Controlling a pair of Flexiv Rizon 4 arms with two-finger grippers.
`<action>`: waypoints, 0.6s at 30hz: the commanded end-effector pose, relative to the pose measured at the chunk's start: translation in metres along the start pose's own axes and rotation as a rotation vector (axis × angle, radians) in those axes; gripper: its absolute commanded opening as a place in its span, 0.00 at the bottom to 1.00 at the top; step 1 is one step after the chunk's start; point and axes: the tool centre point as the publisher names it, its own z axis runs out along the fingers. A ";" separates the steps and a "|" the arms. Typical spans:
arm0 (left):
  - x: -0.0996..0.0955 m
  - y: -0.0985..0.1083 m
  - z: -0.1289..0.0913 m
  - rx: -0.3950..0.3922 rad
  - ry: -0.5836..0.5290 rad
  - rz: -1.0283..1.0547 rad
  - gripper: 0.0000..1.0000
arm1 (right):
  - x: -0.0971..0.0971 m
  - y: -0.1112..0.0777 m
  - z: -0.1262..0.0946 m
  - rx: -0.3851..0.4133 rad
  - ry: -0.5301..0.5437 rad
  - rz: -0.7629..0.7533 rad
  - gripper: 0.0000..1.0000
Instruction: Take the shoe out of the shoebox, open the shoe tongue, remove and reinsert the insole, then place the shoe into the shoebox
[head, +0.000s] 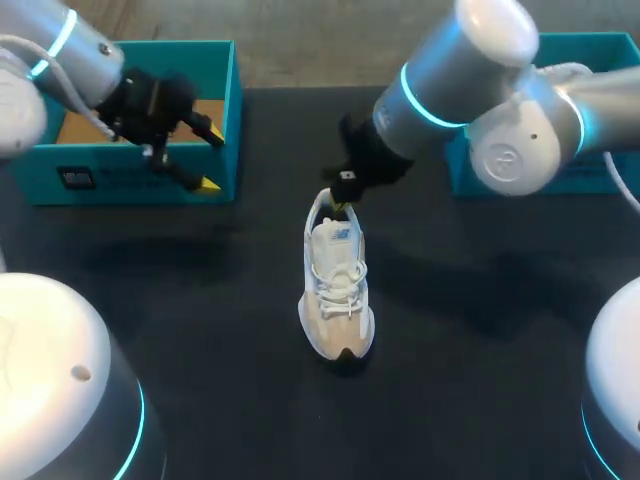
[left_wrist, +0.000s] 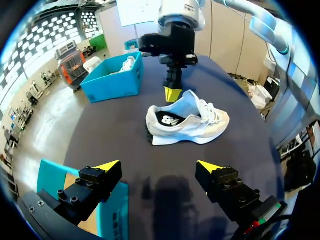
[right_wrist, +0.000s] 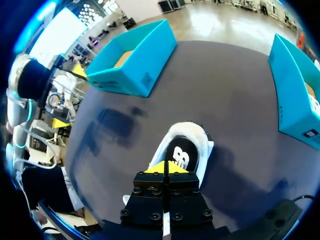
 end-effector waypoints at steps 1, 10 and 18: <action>0.011 0.007 -0.022 -0.013 -0.037 -0.014 1.00 | 0.004 0.000 0.011 0.013 -0.132 0.018 0.00; 0.024 0.017 -0.053 -0.023 -0.135 -0.034 1.00 | 0.006 0.001 0.015 0.065 -0.183 0.037 0.00; 0.029 0.022 -0.071 -0.031 -0.218 -0.040 1.00 | 0.011 -0.003 0.019 0.076 -0.211 0.071 0.00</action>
